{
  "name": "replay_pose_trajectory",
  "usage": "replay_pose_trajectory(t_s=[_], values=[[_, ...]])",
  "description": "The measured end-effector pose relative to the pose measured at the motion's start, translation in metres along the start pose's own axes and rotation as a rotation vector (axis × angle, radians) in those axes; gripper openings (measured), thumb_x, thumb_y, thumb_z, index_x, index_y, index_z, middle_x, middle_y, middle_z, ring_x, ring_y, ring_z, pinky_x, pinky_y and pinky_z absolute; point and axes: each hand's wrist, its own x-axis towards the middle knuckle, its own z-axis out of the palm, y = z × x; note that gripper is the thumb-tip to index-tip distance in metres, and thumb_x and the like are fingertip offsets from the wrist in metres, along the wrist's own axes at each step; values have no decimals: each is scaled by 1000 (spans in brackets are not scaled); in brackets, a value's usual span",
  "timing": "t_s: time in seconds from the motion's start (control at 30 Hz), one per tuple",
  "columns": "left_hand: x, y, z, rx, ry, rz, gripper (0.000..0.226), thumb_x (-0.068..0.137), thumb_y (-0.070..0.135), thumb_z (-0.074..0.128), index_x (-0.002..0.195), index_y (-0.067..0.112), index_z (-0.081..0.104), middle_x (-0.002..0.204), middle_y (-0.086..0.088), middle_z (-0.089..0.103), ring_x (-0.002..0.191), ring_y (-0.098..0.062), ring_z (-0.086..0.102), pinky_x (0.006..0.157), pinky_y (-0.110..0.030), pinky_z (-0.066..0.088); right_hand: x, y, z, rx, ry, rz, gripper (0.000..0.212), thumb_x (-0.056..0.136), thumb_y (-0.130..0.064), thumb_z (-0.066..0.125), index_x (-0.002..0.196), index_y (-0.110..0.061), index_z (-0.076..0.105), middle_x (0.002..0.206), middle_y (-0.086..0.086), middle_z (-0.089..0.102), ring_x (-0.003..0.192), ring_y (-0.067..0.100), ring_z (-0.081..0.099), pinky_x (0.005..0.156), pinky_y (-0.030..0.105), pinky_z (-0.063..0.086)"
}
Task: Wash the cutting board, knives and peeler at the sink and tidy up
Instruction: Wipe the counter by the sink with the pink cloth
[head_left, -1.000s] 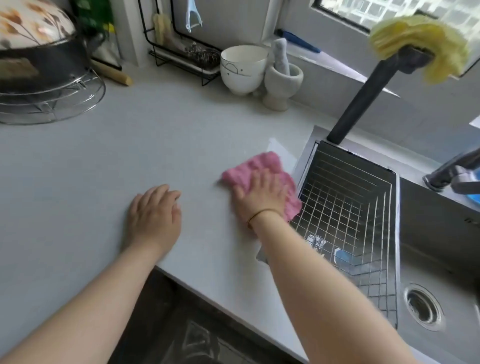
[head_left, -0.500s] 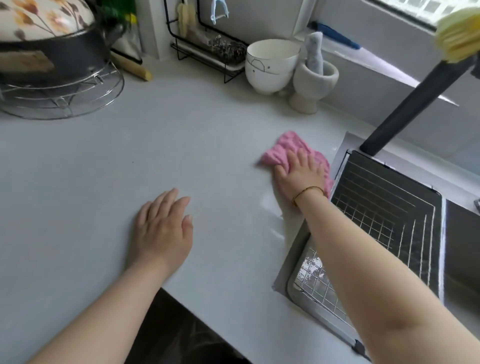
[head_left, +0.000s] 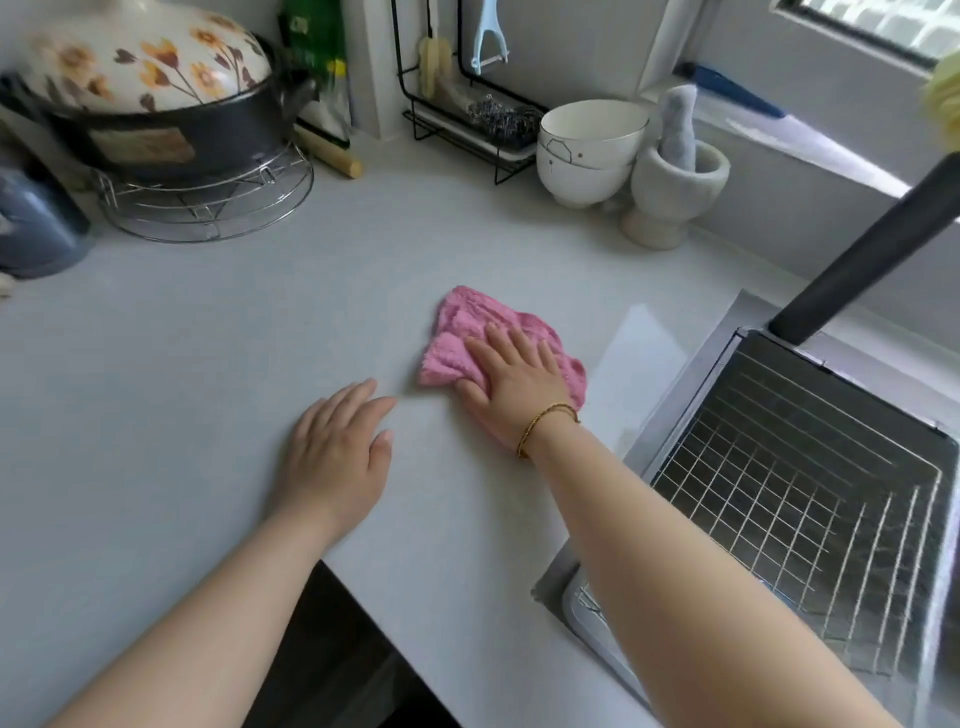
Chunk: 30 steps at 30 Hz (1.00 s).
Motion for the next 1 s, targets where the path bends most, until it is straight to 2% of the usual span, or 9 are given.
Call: replay_pose_trajectory(t_s=[0.1, 0.2, 0.3, 0.4, 0.5, 0.67, 0.77, 0.9, 1.0], values=[[-2, -2, 3, -29, 33, 8, 87, 68, 47, 3, 132, 12, 49, 146, -4, 39, 137, -18, 32, 106, -20, 5, 8, 48, -18, 17, 28, 232, 56, 96, -46, 24, 147, -26, 12, 157, 0, 0, 144, 21, -3, 116, 39, -4], [0, -2, 2, -68, 50, -24, 80, 73, 43, 9, 132, 5, 47, 139, -10, 46, 131, -24, 42, 105, -23, 11, 8, 56, -22, -8, 41, 377, 55, 97, -42, 22, 148, -22, 10, 157, 4, -1, 144, 26, -5, 116, 42, -4], [0, -3, -3, -106, 21, -12, 61, 85, 34, 26, 125, -5, 53, 122, -21, 59, 112, -32, 58, 95, -28, 25, -10, 3, -5, -18, -1, 172, 54, 97, -42, 21, 147, -22, 14, 157, 2, 1, 144, 28, -4, 115, 45, -3], [-2, -7, -3, -239, 65, 14, 62, 95, 39, 25, 126, -9, 49, 128, -19, 53, 117, -21, 41, 94, -24, 26, -38, -60, 21, -25, -50, -242, 63, 87, -51, 10, 145, -27, 21, 156, 2, 10, 144, 28, 2, 114, 46, -7], [-1, -12, -3, -294, 126, 16, 62, 93, 38, 27, 126, -10, 48, 132, -20, 48, 119, -19, 34, 98, -24, 24, -22, -54, 15, -87, 18, -274, 71, 79, -56, 7, 140, -31, 35, 153, 0, 25, 142, 24, 18, 116, 46, 11], [3, -22, 3, -146, 33, 112, 66, 99, 43, 15, 106, 0, 64, 112, -21, 65, 108, -19, 42, 95, -31, 25, 17, 51, -22, -13, 75, 286, 53, 97, -43, 27, 146, -25, 19, 156, 2, 9, 144, 24, 5, 117, 42, 6], [5, -23, 3, -134, 61, 127, 73, 98, 47, 11, 97, 4, 70, 106, -17, 68, 106, -18, 42, 91, -34, 25, 8, 68, -27, 23, 112, 435, 52, 98, -36, 28, 146, -22, 17, 156, 3, 8, 144, 23, 3, 117, 38, 2], [32, 3, 7, -187, 148, 253, 41, 85, 30, 38, 96, 4, 68, 103, -17, 69, 105, -19, 43, 91, -36, 25, -12, 44, -16, 126, 167, 157, 50, 94, -34, 30, 140, -17, 36, 151, 4, 27, 143, 22, 17, 117, 31, 3], [64, 36, 15, -260, 118, 338, 40, 81, 24, 39, 98, 2, 68, 104, -19, 68, 105, -19, 42, 90, -35, 25, -28, 43, -15, 127, 112, 52, 53, 92, -38, 29, 141, -19, 34, 153, 2, 23, 144, 20, 14, 111, 24, -6]])
